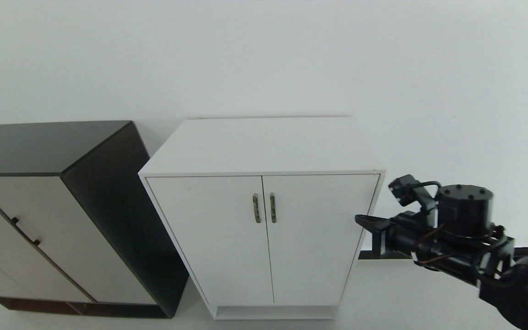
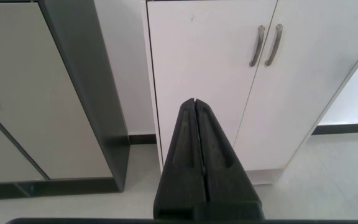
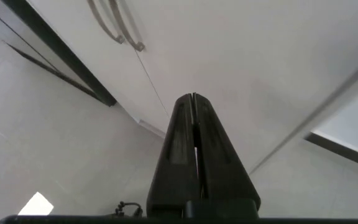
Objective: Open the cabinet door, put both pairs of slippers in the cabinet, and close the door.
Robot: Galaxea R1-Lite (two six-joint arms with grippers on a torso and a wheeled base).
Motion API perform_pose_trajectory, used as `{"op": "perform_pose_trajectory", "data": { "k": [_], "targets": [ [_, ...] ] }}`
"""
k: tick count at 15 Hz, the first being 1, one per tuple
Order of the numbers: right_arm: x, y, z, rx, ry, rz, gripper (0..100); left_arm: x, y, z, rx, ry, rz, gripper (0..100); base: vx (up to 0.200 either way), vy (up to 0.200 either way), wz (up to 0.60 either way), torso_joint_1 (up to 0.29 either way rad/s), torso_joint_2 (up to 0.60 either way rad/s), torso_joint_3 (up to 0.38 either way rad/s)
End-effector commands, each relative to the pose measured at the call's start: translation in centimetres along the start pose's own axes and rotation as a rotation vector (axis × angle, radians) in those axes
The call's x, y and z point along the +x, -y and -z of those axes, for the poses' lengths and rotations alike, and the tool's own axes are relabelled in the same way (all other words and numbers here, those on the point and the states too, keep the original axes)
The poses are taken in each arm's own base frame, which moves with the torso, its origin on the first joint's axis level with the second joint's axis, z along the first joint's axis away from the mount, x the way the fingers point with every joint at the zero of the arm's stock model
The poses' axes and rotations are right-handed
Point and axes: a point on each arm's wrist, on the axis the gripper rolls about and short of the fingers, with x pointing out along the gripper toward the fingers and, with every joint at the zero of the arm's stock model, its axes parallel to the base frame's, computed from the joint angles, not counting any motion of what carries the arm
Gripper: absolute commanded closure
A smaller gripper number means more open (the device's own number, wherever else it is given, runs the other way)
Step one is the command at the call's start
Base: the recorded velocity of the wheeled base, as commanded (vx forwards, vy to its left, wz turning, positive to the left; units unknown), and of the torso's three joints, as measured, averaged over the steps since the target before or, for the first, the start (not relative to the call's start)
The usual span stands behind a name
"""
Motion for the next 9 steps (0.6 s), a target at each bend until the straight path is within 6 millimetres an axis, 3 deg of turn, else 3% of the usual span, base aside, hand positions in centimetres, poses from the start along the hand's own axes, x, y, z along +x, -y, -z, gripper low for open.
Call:
{"op": "perform_pose_trajectory", "data": {
  "k": [1,4,9],
  "targets": [
    [-8.1,-0.3,-0.9,-0.006,0.094,0.024,100,0.0,0.0,0.0,0.0,-0.001,0.0,100,0.0,0.0,0.0,0.0,0.0,0.0],
    [-12.9,0.5,0.4,0.008,0.102,0.098,100,0.0,0.0,0.0,0.0,-0.001,0.0,100,0.0,0.0,0.0,0.0,0.0,0.0],
    [-21.7,1.0,4.1,0.051,0.139,0.362,100,0.0,0.0,0.0,0.0,-0.001,0.0,100,0.0,0.0,0.0,0.0,0.0,0.0]
  ]
}}
